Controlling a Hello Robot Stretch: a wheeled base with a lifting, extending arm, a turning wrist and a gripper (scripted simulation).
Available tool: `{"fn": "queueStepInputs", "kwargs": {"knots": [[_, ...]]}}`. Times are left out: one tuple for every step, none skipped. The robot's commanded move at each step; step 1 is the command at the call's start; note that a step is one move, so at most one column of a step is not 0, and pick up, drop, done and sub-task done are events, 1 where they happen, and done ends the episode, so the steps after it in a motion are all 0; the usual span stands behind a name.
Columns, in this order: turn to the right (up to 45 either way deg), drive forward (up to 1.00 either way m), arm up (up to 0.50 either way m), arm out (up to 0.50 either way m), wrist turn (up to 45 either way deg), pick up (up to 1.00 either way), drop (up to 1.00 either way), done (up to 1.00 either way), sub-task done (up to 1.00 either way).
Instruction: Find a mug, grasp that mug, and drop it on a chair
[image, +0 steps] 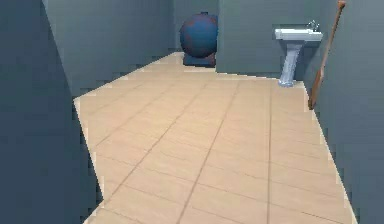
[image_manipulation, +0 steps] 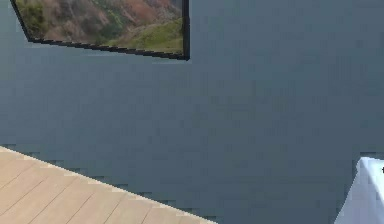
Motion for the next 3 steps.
{"fn": "queueStepInputs", "kwargs": {"knots": [[-45.0, 0.0, 0.0, 0.0, 0.0, 0.0, 0.0, 0.0, 0.0], [-39.0, 0.0, 0.0, 0.0, 0.0, 0.0, 0.0, 0.0, 0.0], [0.0, 0.15, 0.0, 0.0, 0.0, 0.0, 0.0, 0.0, 0.0]]}}
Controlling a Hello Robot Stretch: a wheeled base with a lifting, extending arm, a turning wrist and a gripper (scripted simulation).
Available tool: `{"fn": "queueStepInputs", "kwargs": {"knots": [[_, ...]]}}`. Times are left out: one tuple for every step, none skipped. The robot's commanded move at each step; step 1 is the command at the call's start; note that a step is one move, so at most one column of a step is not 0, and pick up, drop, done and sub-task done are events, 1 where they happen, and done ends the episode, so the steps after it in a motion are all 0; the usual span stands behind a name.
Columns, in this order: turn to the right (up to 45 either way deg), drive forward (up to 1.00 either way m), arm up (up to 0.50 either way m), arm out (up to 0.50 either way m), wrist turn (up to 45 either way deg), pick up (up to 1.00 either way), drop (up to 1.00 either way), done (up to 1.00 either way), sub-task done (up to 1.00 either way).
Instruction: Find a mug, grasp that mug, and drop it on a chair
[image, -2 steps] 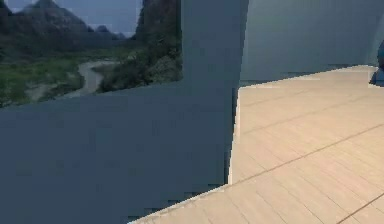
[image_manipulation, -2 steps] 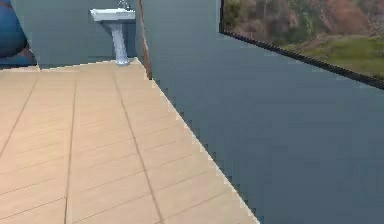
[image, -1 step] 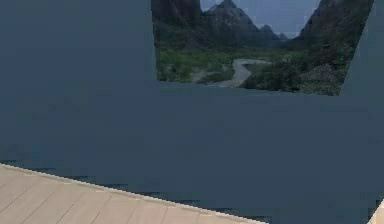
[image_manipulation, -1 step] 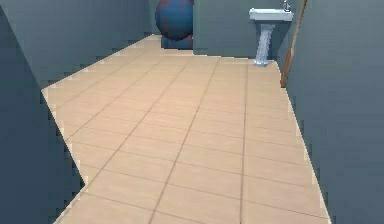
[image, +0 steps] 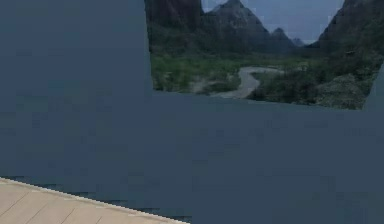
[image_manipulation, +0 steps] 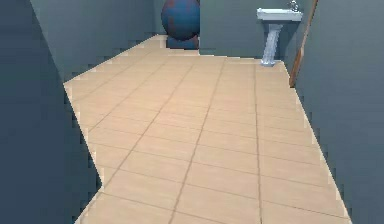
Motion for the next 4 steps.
{"fn": "queueStepInputs", "kwargs": {"knots": [[-36.0, 0.0, 0.0, 0.0, 0.0, 0.0, 0.0, 0.0, 0.0], [0.0, 0.5, 0.0, 0.0, 0.0, 0.0, 0.0, 0.0, 0.0], [-39.0, 0.0, 0.0, 0.0, 0.0, 0.0, 0.0, 0.0, 0.0], [0.0, 1.0, 0.0, 0.0, 0.0, 0.0, 0.0, 0.0, 0.0]]}}
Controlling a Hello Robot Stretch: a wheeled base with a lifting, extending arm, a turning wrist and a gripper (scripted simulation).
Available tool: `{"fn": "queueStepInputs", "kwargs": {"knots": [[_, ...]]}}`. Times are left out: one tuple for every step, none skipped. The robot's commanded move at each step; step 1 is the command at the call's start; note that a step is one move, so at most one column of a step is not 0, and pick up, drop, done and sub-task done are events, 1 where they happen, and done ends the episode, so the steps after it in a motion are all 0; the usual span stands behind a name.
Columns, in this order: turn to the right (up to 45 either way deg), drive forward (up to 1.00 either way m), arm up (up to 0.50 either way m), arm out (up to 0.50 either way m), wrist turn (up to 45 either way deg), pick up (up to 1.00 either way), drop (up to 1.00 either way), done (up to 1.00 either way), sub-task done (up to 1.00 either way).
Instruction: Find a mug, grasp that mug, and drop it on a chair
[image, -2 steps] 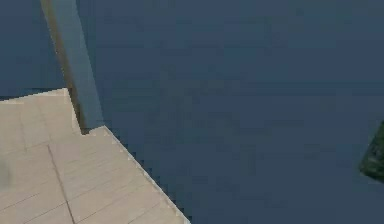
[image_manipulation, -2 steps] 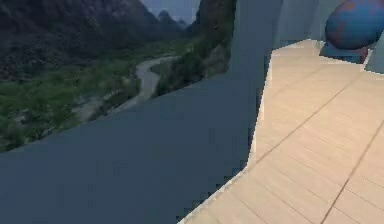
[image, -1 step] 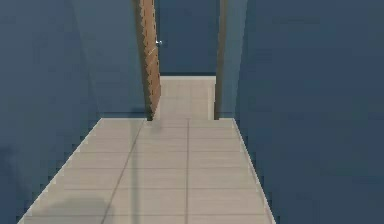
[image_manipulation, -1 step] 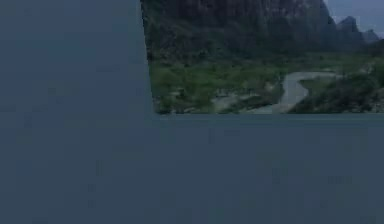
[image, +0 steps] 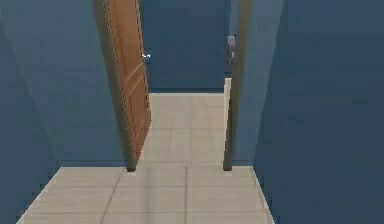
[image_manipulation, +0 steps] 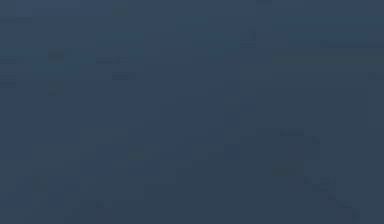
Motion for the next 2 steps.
{"fn": "queueStepInputs", "kwargs": {"knots": [[0.0, 1.0, 0.0, 0.0, 0.0, 0.0, 0.0, 0.0, 0.0], [-3.0, 0.0, 0.0, 0.0, 0.0, 0.0, 0.0, 0.0, 0.0]]}}
